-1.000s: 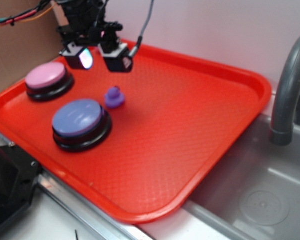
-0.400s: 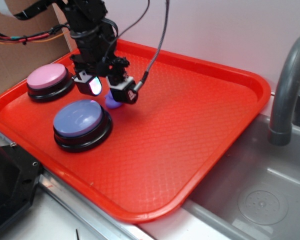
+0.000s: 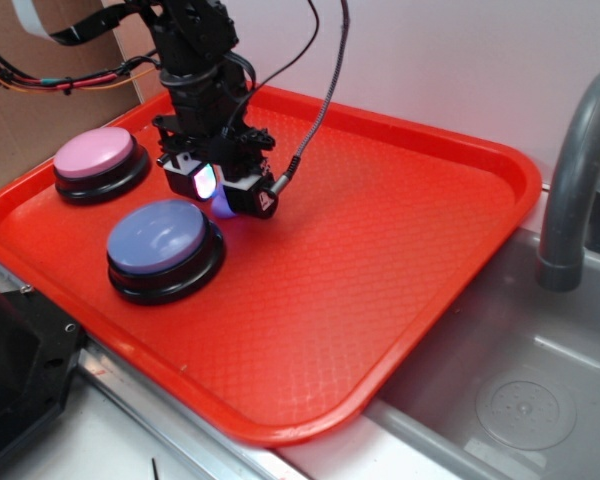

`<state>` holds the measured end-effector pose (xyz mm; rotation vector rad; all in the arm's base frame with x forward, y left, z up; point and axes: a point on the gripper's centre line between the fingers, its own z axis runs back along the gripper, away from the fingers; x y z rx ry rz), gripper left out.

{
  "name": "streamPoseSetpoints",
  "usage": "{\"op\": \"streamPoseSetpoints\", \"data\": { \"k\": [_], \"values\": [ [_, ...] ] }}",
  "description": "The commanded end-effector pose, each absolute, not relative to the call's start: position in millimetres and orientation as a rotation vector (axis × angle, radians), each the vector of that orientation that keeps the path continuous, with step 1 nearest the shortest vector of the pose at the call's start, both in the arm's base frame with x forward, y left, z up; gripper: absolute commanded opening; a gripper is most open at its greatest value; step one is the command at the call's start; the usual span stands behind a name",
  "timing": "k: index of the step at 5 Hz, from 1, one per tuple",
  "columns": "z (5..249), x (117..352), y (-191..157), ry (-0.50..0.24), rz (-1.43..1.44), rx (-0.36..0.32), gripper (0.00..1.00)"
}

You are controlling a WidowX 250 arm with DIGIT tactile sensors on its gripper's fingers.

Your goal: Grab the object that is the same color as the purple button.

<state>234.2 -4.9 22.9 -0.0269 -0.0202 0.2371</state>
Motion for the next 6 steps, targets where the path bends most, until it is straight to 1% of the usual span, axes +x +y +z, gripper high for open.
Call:
{"op": "streamPoseSetpoints", "data": {
  "k": [1,2,3,4,5,6],
  "values": [
    [51,240,1,-0.067,0.182,-0.02,0.0],
    [101,232,-8,-0.14,0.138,0.015,0.0],
    [152,228,-15,-0.172,0.109,-0.015,0.0],
    [188,231,-23,-0.192,0.074,-0.027,0.0],
    [199,239,-29,-0.175,0.063,-0.014,0.0],
    [207,224,-23,-0.163,0.049,-0.018,0.0]
  ]
}}
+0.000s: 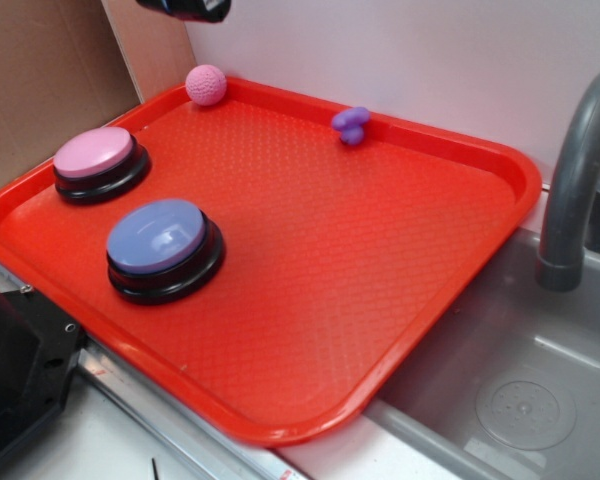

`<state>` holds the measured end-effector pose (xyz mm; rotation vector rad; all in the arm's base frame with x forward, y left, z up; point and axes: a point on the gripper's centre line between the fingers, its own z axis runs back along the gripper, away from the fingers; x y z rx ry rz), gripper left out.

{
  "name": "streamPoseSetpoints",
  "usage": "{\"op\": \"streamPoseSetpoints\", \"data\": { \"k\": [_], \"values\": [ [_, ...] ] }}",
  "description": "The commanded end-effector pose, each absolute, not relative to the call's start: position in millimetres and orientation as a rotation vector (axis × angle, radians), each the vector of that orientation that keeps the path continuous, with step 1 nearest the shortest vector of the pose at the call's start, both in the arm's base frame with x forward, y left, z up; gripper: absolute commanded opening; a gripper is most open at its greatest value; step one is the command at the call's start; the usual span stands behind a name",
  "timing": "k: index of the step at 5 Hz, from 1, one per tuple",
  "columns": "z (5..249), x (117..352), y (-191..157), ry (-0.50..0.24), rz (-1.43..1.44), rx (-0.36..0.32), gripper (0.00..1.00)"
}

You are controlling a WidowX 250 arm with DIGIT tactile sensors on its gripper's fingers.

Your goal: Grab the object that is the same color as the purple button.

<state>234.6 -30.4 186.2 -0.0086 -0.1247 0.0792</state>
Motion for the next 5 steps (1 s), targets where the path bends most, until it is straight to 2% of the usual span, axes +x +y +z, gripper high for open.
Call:
{"op": "streamPoseSetpoints", "data": {
  "k": [1,2,3,4,5],
  "values": [
    [185,245,-43,-0.088,0.151,0.066,1.0],
    [192,236,-51,-0.159,0.095,0.028,1.0],
    [141,255,-44,-0.306,-0.029,-0.072,1.0],
    [97,252,-34,-0.318,-0.062,-0.08,1.0],
    [97,252,-34,-0.318,-0.062,-0.08,1.0]
  ]
}}
